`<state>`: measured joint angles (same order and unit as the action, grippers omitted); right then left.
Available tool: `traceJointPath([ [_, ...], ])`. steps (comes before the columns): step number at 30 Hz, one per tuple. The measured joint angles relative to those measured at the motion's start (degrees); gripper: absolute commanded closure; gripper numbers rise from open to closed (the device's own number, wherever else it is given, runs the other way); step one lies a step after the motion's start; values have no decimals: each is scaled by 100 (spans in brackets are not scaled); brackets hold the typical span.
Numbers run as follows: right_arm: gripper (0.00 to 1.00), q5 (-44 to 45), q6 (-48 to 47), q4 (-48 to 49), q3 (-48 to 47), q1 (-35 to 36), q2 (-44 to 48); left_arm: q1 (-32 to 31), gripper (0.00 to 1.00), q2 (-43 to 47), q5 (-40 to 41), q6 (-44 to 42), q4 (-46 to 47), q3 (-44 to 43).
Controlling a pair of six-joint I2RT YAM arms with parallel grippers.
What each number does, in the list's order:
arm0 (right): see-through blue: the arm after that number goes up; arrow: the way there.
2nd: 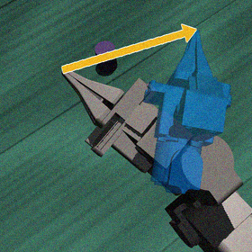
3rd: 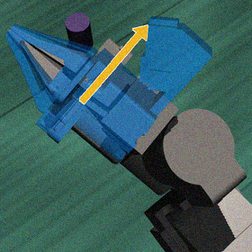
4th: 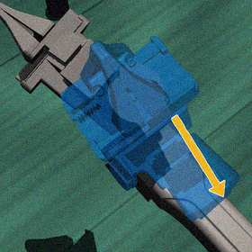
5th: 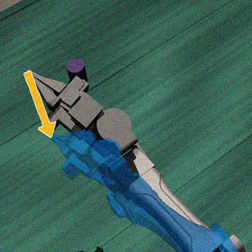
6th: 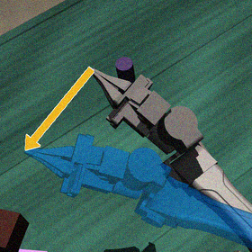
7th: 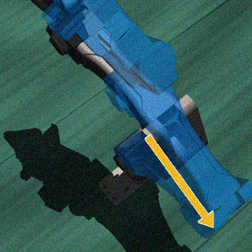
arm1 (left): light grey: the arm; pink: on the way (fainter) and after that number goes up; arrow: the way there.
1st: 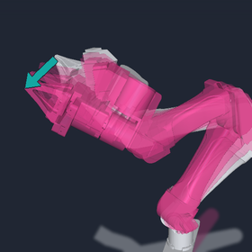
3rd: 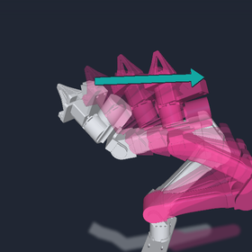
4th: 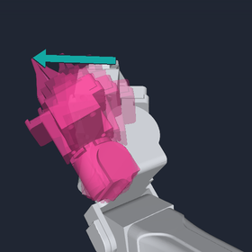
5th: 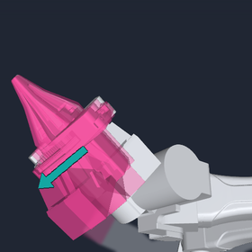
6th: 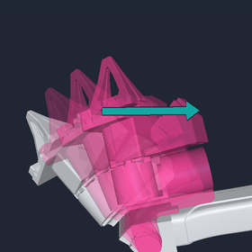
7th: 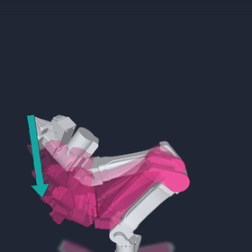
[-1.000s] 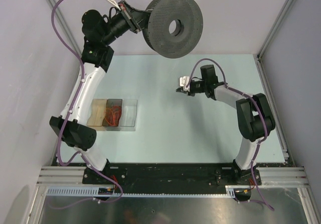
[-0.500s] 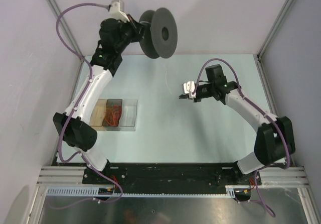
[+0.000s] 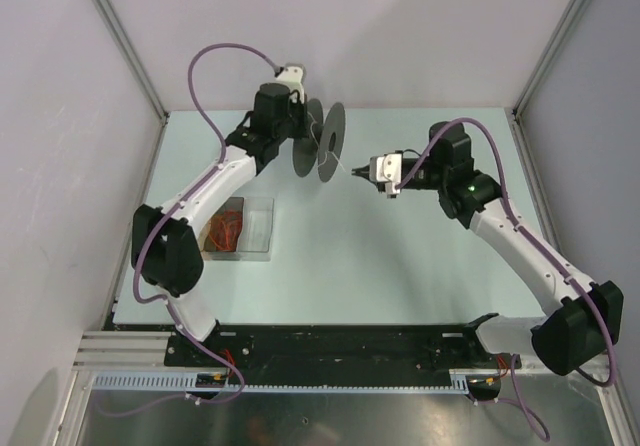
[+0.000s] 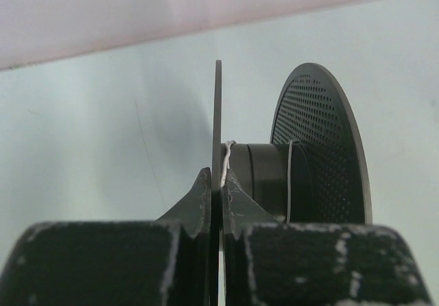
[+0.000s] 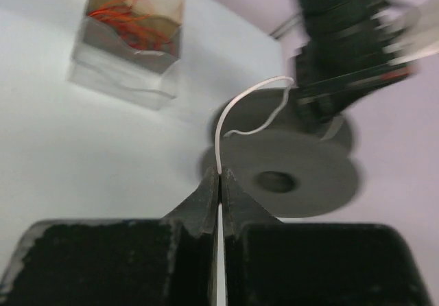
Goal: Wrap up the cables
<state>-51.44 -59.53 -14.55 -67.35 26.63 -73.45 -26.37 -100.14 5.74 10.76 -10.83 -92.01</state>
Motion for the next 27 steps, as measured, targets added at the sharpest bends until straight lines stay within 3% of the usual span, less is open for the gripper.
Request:
traceJointPath([
  [9, 100, 767, 1021, 1902, -26, -146, -22, -66, 100, 50, -999, -669, -35, 850],
  [18, 100, 1025, 1510, 2457, -413, -1346, -905, -68, 100, 1045, -2750, -1228, -46, 1475],
  [22, 100, 922, 1576, 2369, -514, -1945, -1222, 133, 100, 1469, -3814, -914, 52, 1405],
  [27, 100, 686, 1646, 1891, -566, -2549, -1495, 785, 100, 1482, -4719, 326, 584, 1056],
])
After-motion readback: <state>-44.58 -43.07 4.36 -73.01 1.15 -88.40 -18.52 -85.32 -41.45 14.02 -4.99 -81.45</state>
